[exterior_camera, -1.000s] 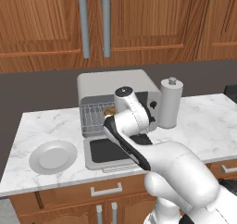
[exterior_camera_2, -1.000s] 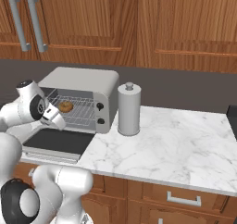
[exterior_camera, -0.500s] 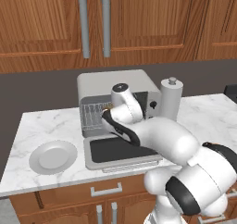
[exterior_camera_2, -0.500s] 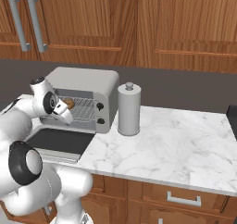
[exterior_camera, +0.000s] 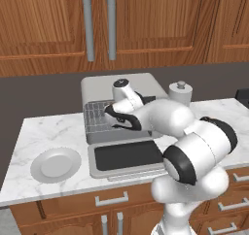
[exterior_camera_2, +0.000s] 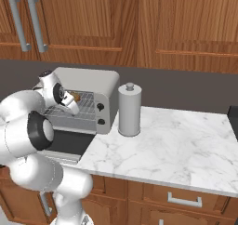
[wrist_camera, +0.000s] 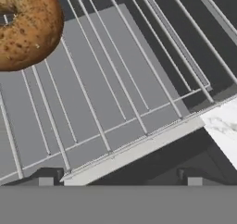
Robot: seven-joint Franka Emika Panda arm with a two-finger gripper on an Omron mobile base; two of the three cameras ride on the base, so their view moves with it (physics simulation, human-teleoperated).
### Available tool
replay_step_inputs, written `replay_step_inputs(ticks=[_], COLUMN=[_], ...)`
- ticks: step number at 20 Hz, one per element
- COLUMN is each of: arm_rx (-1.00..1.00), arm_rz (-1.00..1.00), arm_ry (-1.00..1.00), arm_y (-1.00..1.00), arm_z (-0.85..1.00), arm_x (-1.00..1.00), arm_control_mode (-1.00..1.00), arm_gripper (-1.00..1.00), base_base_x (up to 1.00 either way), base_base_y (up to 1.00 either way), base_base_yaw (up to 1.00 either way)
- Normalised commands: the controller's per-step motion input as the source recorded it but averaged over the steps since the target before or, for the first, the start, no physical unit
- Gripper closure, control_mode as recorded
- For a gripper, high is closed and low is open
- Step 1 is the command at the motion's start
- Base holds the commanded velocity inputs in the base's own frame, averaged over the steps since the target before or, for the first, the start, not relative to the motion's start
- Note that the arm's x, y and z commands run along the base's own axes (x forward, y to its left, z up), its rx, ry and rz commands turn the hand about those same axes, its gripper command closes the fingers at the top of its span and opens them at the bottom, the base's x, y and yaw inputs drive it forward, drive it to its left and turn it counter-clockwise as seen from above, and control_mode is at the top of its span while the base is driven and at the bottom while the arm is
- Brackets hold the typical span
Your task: Pick up the bagel from the plate, place it on the toaster oven rack, close the door, and set the timer.
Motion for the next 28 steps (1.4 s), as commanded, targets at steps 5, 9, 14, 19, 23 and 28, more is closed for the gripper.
replay_step_inputs(ticks=[5,9,14,19,23,28], arm_rx=[-0.05,-0.13,-0.19,-0.20,-0.19,-0.19], arm_rz=[0.00,0.07,0.24,0.33,0.33,0.30], arm_ry=[-0.27,-0.24,-0.02,0.09,0.15,0.23], arm_y=[0.00,0.06,0.36,0.43,0.43,0.53], arm_z=[0.36,0.86,0.47,0.02,0.00,0.00], arm_x=[-0.96,-1.00,-1.00,-1.00,-1.00,-0.79], arm_control_mode=[-1.00,-1.00,-1.00,-1.00,-1.00,-1.00], arm_gripper=[-1.00,-1.00,-1.00,-1.00,-1.00,-1.00], base_base_x=[0.00,0.00,0.00,0.00,0.00,0.00], base_base_y=[0.00,0.00,0.00,0.00,0.00,0.00], base_base_yaw=[0.00,0.00,0.00,0.00,0.00,0.00])
